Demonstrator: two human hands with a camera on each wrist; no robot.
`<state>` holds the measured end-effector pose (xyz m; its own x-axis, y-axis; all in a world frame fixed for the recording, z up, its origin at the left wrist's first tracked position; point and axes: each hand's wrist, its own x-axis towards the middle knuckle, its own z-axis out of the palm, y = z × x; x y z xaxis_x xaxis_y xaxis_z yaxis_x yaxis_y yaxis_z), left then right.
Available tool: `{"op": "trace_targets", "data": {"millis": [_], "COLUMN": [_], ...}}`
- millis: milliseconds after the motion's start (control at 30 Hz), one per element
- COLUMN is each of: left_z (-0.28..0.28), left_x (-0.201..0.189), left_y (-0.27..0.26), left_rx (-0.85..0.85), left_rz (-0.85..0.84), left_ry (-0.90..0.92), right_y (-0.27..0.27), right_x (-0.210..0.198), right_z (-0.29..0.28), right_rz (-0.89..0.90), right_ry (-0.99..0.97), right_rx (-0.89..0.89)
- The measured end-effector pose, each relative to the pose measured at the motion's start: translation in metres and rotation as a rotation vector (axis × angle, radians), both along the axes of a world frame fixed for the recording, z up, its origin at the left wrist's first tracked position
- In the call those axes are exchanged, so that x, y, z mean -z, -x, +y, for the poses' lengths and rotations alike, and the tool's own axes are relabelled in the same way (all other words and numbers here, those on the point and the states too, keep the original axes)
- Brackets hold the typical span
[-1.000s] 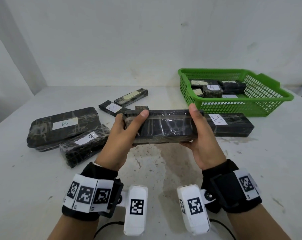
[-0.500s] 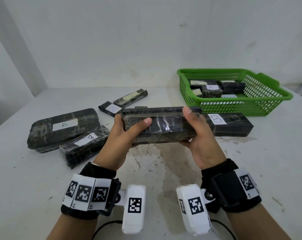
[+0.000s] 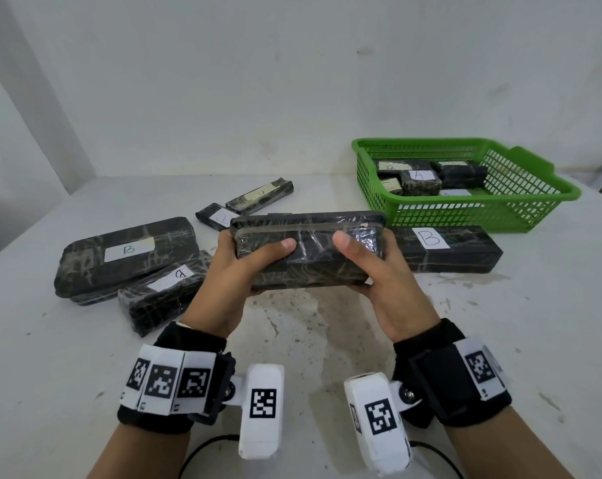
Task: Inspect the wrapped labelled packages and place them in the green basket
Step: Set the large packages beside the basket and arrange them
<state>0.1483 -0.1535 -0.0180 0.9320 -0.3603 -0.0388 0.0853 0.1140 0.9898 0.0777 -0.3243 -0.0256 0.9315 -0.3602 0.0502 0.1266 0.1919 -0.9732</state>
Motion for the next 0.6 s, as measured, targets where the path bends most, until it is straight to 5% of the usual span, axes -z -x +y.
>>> {"op": "trace_targets", "data": {"millis": [600], "left_z": [-0.0006], "left_x": [0.0033], "left_y": [-0.0015], "left_rx": [0.028], "left_rz": [0.047], "left_ry": [0.041], "right_y": [0.0019], "right_x": [-0.0045], "right_z": [0.0004], "right_rz": [0.041], "right_ry": [0.025], "right_rx": [0.046]}}
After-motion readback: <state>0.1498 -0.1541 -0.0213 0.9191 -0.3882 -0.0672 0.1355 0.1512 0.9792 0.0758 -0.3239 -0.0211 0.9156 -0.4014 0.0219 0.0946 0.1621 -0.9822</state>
